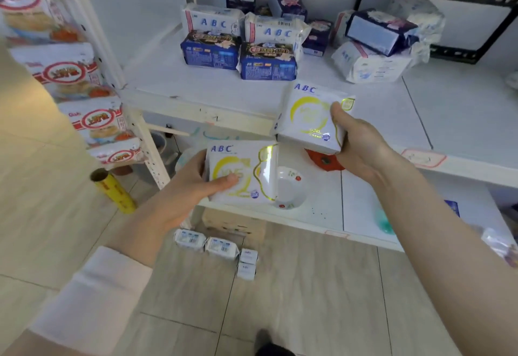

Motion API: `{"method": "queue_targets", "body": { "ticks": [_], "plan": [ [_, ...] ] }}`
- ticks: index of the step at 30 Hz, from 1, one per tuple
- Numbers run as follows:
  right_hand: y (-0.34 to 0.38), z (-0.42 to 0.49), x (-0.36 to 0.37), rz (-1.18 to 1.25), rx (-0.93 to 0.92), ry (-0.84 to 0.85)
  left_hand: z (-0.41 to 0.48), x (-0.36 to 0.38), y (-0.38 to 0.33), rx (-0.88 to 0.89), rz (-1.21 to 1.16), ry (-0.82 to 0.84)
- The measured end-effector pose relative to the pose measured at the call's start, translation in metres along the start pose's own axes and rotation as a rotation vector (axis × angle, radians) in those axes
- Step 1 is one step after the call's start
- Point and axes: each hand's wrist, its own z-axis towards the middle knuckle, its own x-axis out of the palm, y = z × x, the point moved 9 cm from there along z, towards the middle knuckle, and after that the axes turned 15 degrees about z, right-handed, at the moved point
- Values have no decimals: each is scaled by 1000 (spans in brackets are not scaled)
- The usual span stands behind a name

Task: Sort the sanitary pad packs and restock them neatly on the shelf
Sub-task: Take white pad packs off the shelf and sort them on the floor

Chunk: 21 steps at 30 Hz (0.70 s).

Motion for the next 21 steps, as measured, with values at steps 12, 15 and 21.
{"method": "queue_targets", "body": {
  "ticks": [12, 15, 21],
  "plan": [
    [-116, -64, -68, -158, -18, -169, -94, 59, 121, -180, 42, 84],
    [-152, -66, -98, -158, 42, -197, -106, 76, 163, -267, 71, 77],
    [-241, -64, -159, -268, 127, -235, -112, 122, 262, -388, 104, 77]
  ]
}}
